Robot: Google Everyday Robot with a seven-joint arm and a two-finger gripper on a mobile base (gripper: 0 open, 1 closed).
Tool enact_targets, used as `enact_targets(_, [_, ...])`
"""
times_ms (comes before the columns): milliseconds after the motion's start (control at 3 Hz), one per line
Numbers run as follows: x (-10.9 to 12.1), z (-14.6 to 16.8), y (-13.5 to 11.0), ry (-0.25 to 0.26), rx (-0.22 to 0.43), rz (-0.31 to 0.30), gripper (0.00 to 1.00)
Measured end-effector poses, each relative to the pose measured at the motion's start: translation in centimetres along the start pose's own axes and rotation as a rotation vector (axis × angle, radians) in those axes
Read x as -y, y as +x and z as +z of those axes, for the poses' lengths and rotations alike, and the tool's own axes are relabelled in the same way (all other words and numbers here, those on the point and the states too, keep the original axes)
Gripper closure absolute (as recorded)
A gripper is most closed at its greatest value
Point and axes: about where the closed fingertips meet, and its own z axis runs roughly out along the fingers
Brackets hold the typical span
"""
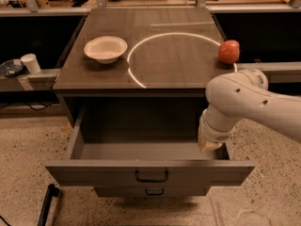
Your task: Open top drawer
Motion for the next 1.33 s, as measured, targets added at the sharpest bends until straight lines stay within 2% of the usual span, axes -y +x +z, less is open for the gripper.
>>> enact_targets(333, [-1.2, 2.6, 0.7, -0.044, 0.005, 0.036, 1.00])
enact_targets(1000, [-2.4, 5.6, 1.8, -0.139, 0.054, 0.187, 0.54])
enact_targets(1333, [-2.4, 5.6, 1.8, -0.140, 0.055, 0.188, 0.24])
